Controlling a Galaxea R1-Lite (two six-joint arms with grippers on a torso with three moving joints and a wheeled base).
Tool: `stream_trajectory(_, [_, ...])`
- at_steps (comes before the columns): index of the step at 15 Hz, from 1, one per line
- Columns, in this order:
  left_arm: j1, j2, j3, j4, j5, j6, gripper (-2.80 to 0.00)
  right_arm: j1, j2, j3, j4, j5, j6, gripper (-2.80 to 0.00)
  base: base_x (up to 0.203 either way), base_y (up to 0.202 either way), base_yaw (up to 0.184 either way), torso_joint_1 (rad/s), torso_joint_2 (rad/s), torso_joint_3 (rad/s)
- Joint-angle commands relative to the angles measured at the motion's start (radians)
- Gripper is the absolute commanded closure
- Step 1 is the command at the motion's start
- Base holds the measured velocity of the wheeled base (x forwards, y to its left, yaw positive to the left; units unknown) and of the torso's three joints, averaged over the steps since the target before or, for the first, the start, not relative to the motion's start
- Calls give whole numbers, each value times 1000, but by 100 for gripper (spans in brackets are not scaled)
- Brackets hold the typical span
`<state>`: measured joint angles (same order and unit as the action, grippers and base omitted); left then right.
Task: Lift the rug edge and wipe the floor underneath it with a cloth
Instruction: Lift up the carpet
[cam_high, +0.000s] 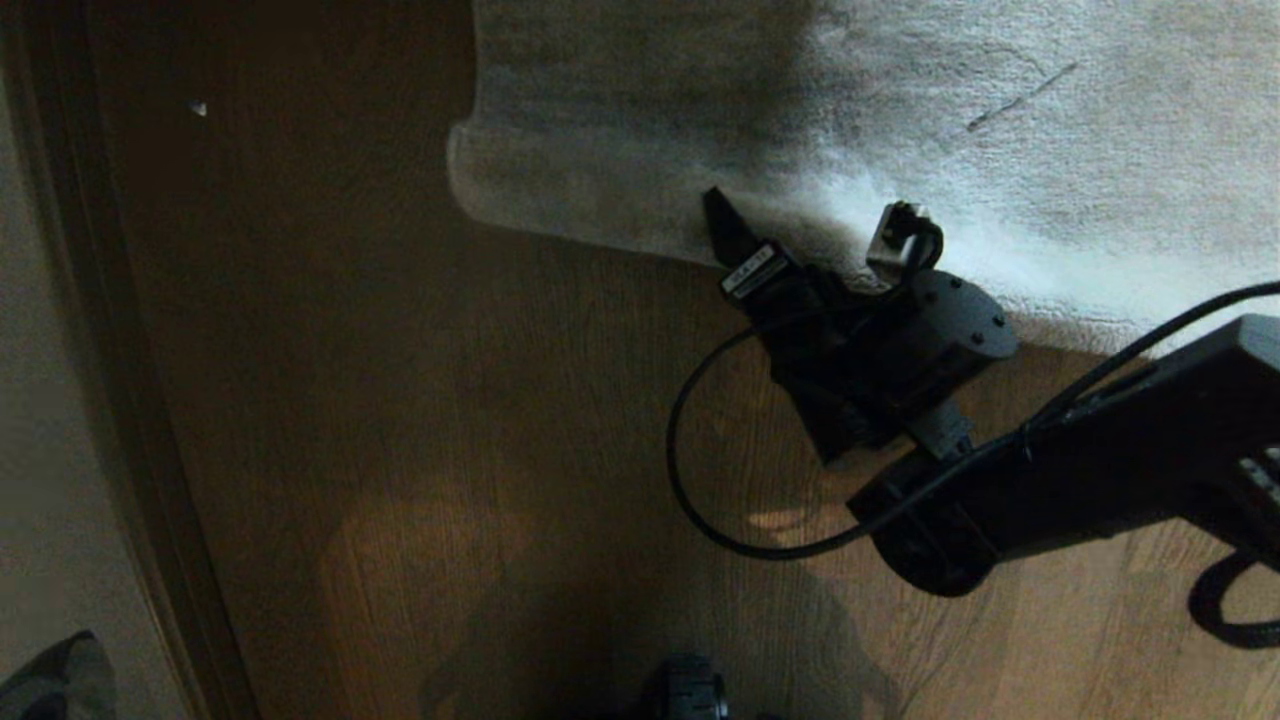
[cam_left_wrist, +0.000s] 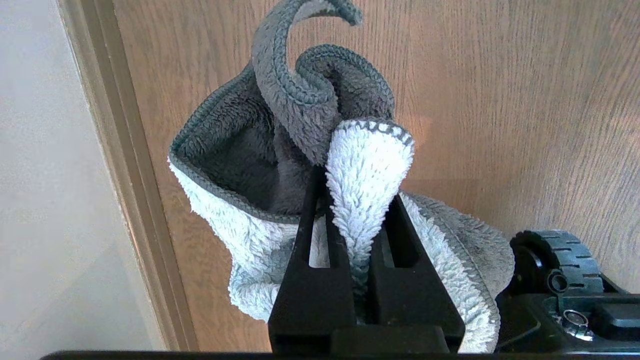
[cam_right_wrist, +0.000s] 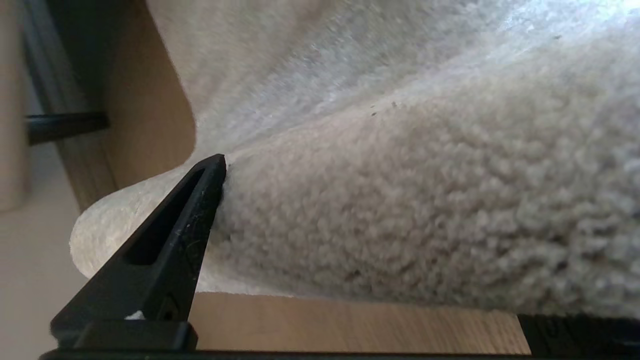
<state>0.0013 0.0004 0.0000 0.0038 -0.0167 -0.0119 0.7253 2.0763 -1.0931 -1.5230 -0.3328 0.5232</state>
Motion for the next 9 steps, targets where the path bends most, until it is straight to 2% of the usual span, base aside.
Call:
stream_trajectory(1, [0, 0, 0, 0, 0, 0, 0, 6, -29, 35, -26, -2, 1, -280, 0, 0, 0, 0, 0, 0])
stream_trajectory(3, [0, 0, 0, -1, 0, 0, 0, 5, -37, 57, -28, -7, -4, -280, 0, 0, 0, 0, 0, 0])
stream_trajectory(6, [0, 0, 0, -1, 0, 0, 0, 3, -50, 97, -36, -18, -59, -280, 0, 0, 0, 0, 0, 0])
stream_trajectory(9, [0, 0, 0, 1, 0, 0, 0, 6, -60, 133, -45, -76, -121, -280, 0, 0, 0, 0, 0, 0])
